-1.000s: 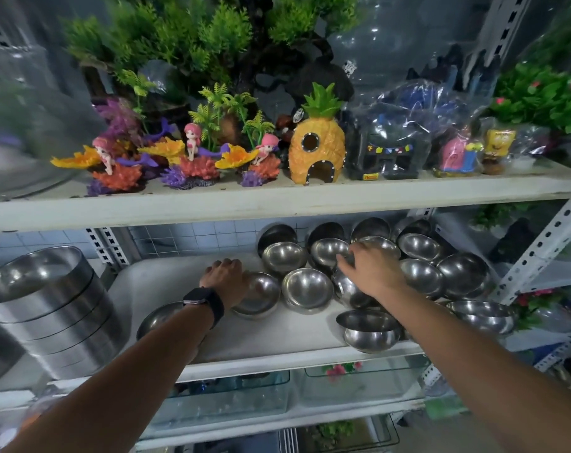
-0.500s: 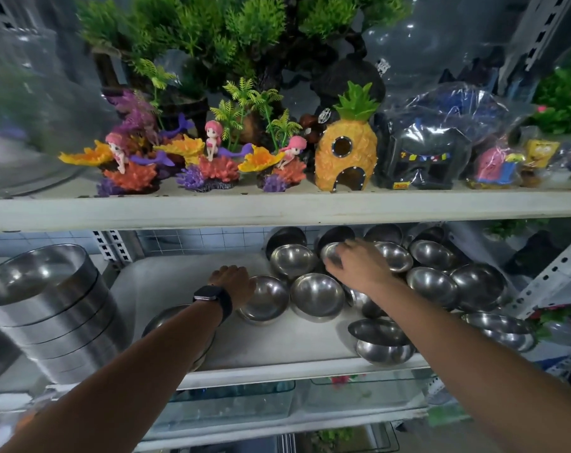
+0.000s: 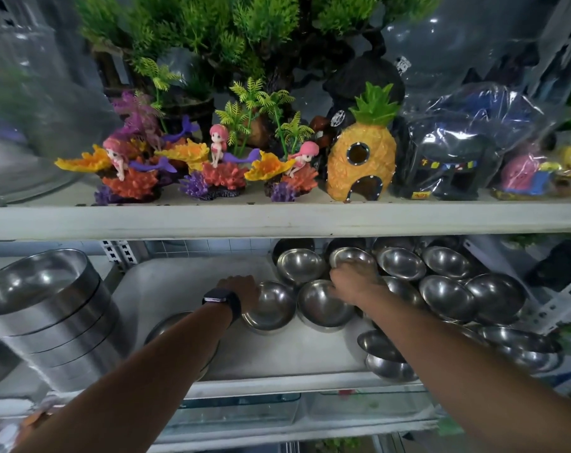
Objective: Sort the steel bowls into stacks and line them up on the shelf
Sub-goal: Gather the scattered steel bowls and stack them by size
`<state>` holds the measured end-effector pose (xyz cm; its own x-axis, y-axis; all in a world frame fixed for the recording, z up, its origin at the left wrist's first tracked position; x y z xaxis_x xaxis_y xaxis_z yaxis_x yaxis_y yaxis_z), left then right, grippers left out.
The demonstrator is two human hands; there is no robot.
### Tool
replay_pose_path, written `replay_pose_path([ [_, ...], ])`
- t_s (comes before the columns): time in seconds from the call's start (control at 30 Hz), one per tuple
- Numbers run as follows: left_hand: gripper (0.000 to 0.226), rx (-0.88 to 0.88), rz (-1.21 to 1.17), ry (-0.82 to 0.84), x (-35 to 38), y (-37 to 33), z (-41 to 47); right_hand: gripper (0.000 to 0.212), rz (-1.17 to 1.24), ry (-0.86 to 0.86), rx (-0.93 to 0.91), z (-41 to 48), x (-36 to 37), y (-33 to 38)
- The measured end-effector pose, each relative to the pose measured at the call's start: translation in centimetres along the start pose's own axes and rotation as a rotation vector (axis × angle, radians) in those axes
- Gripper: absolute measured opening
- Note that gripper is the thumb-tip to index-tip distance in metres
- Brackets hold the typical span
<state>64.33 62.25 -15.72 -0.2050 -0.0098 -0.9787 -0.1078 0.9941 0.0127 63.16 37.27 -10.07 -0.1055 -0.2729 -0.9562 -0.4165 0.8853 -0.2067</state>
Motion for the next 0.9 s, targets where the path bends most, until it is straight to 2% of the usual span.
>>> replay_pose_path([
  [0.2, 0.037, -0.005, -0.028, 0.045, 0.8, 0.0, 0.2, 0.025, -0.119, 0.085, 0.007, 1.1, 0.9, 0.4],
  [0.37, 0.028, -0.01, -0.071, 0.092, 0.6, 0.4, 0.0, 0.021, -0.132, 0.079, -0.011, 1.4, 0.9, 0.8],
  [0.5, 0.025, 0.02, -0.052, 0.089, 0.1, 0.8, -0.3, 0.017, -0.103, 0.044, -0.013, 1.3, 0.6, 0.7],
  [0.67, 0.022, 0.015, -0.066, 0.022, -1.2, 1.7, -0.6, 0.024, -0.063, 0.021, 0.009, 0.9, -0.7, 0.0],
  [0.9, 0.034, 0.022, -0.032, -0.042, -4.2, 3.1, -2.2, 0.019, 0.127, -0.156, 0.076, 0.1, -2.2, -0.5],
])
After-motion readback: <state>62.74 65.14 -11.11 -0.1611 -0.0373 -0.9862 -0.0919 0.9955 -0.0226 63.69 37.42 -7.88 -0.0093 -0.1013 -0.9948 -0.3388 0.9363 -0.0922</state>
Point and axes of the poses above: each hand's wrist, its own z-axis towards the middle knuckle, its own x-axis out of the palm, y = z × x, the point moved 3 cm from there along z, towards the middle knuckle, and after that the axes turned 9 degrees about -x, right-handed, at the moved point
